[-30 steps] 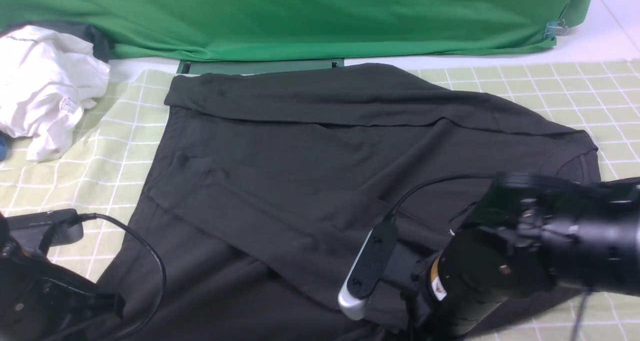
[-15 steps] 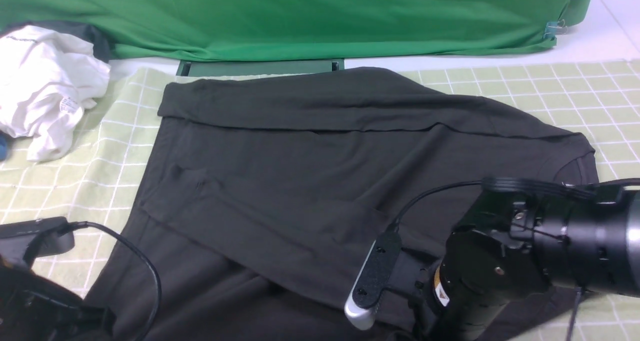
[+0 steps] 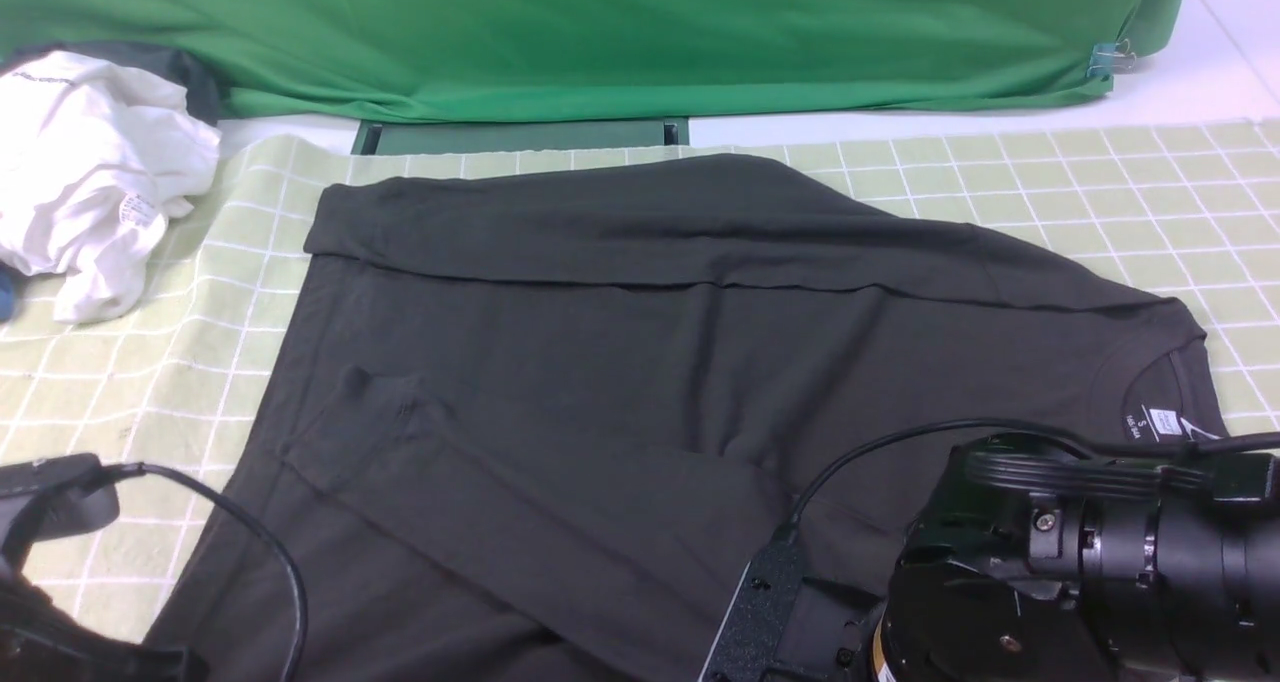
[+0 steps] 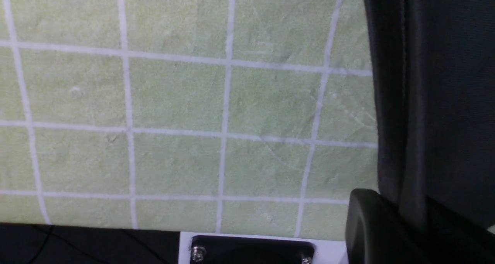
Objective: Fold a long-sleeved shirt over a green coffee tablecloth.
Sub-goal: 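Grab the top left corner of the dark shirt with the left gripper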
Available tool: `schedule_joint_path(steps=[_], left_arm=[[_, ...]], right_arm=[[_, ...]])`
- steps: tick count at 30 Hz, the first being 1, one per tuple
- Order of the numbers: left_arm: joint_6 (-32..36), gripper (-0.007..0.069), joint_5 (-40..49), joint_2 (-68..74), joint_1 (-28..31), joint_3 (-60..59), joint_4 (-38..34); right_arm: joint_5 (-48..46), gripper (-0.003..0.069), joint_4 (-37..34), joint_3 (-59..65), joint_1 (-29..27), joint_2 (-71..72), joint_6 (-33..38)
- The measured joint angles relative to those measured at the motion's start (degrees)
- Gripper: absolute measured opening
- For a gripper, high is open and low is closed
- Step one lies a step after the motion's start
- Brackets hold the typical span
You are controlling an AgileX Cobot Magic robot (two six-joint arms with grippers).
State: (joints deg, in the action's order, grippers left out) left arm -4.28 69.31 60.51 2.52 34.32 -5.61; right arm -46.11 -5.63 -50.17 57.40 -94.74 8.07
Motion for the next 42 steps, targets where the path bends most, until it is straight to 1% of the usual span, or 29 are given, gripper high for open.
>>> schedule_joint_path(steps=[1,2,3,4,5,6,7,8,11,12,15,16,18,19,21,23,24,25,27,28,30,32,36,39,42], left_arm=[[-0.1,0.0094,0.0,0.0,0.0,-0.1,0.2],[-0.1,0.0151,0.2,0.0,0.0,-0.4,1.4],[-0.1,0.0181,0.2,0.0,0.0,-0.4,1.8],[-0.2,0.0220,0.2,0.0,0.0,-0.4,2.2],[-0.2,0.0243,0.2,0.0,0.0,-0.4,2.5],[-0.2,0.0289,0.3,0.0,0.0,-0.4,2.8],[-0.2,0.0319,0.3,0.0,0.0,-0.4,3.0],[-0.5,0.0367,0.1,0.0,0.0,-0.2,3.2],[-3.0,0.0428,-1.2,0.0,0.0,1.6,4.0],[-4.6,0.0439,-2.6,0.0,0.0,2.7,4.3],[-7.7,0.0437,-5.7,0.2,0.0,5.2,5.1],[-9.5,0.0400,-7.6,1.8,0.0,9.0,5.6],[-9.1,0.0337,-8.5,4.5,0.0,12.6,6.1],[-9.0,0.0319,-8.7,4.9,0.0,13.0,6.1],[-7.8,0.0220,-9.5,9.2,0.0,17.3,6.2],[-7.2,0.0099,-10.8,14.2,0.0,21.7,6.2],[-7.1,0.0060,-11.4,16.8,0.0,24.0,6.1],[-6.8,0.0037,-11.9,19.5,0.0,26.4,6.0],[-6.0,0.0015,-12.4,24.5,0.1,31.1,5.9],[-5.9,0.0013,-12.7,26.7,0.1,33.2,5.9],[-5.8,0.0013,-13.1,32.4,0.1,38.5,5.9],[-5.8,0.0015,-13.0,38.0,0.2,45.4,5.9],[-5.8,0.0038,-12.3,48.0,0.2,57.5,5.9],[-5.8,0.0106,-11.9,56.2,0.2,67.3,5.9],[-5.8,0.0203,-11.9,61.8,0.2,73.0,6.4]], right_arm=[[0.0,0.0078,0.0,0.0,0.0,0.0,-0.3],[0.0,0.0112,0.0,0.0,0.2,0.0,-0.8],[0.0,0.0147,-0.1,0.0,0.2,0.0,-1.1],[-0.1,0.0200,-0.3,0.0,0.2,0.0,-1.5],[-0.3,0.0230,-0.2,0.0,0.2,0.0,-1.6],[-0.7,0.0292,-0.4,0.0,0.2,0.0,-1.6],[-1.1,0.0333,-0.4,0.0,0.2,0.1,-1.6],[-1.8,0.0391,-0.4,0.0,0.2,0.4,-1.7],[-4.1,0.0477,-0.4,-0.6,0.2,2.4,-1.8],[-5.3,0.0495,-0.4,-1.3,0.2,3.9,-1.8],[-6.7,0.0510,-0.4,-3.4,0.2,7.3,-2.5],[-7.0,0.0515,-0.4,-4.7,0.2,10.2,-3.0],[-6.8,0.0515,-0.1,-6.7,0.2,13.9,-3.6],[-6.7,0.0515,-0.1,-7.1,0.2,14.7,-3.6],[-6.3,0.0491,1.0,-8.7,0.3,18.0,-4.6],[-6.0,0.0437,2.4,-9.4,0.3,20.6,-5.5],[-6.0,0.0401,3.2,-9.6,0.3,21.6,-6.0],[-6.1,0.0368,3.9,-9.6,0.3,22.3,-6.3],[-6.5,0.0260,5.3,-9.7,0.3,23.6,-6.4],[-6.7,0.0215,5.6,-9.7,0.3,23.9,-6.6],[-7.1,0.0085,6.7,-9.7,0.1,24.4,-6.8],[-7.3,0.0027,6.9,-9.7,-0.7,24.5,-7.8],[-8.3,-0.0001,7.6,-9.7,-5.3,24.5,-8.1],[-9.2,-0.0003,7.9,-9.7,-8.9,24.5,-8.5],[-10.4,-0.0005,8.0,-9.7,-11.1,24.5,-8.8]])
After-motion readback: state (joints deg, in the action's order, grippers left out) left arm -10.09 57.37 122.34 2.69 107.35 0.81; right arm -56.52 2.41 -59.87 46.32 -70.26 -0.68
